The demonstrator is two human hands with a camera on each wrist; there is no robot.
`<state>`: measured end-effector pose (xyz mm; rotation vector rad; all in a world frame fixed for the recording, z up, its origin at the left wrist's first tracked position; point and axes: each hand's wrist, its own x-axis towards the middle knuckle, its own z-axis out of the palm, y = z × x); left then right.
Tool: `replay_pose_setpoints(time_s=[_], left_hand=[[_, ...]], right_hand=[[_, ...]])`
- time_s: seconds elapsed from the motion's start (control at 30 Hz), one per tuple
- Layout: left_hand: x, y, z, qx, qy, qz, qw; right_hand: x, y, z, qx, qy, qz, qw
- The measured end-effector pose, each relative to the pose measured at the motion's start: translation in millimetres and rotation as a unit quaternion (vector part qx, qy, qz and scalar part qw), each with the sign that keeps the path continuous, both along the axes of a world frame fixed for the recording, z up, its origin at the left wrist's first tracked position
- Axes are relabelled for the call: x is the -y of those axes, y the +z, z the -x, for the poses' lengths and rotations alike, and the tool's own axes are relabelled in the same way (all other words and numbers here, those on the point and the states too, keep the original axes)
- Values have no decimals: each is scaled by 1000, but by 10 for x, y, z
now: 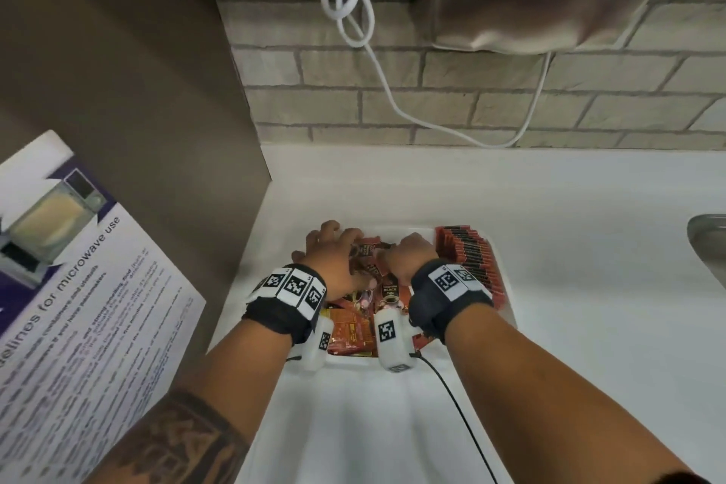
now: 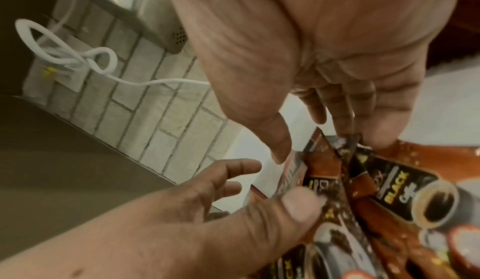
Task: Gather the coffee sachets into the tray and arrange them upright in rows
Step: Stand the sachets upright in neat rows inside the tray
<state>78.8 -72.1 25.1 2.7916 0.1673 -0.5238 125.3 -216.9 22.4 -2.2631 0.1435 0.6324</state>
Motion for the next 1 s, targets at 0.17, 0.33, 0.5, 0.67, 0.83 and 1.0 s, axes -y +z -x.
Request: replay_pose_setpoints(time_s=[0.17, 0.33, 0.5, 0.67, 0.83, 1.0], left_hand=[[-4, -77, -1, 3, 3, 44, 999], [6, -77, -23, 14, 8, 54, 998], [9, -98, -16, 34, 20, 59, 997], [5, -90, -3, 33, 27, 51, 998], [18, -86, 6, 29, 20, 26, 999], [39, 36, -11, 96, 60, 71, 991]], right_hand=[[-122, -67, -32, 15, 7, 20, 1000], [-99, -85, -42, 24, 3, -3, 1000], [36, -33, -46, 38, -9, 3, 999], [170, 30, -50, 72, -58, -41, 995], [281, 152, -43, 101, -86, -95, 987], [433, 293, -23, 88, -104, -168, 976]])
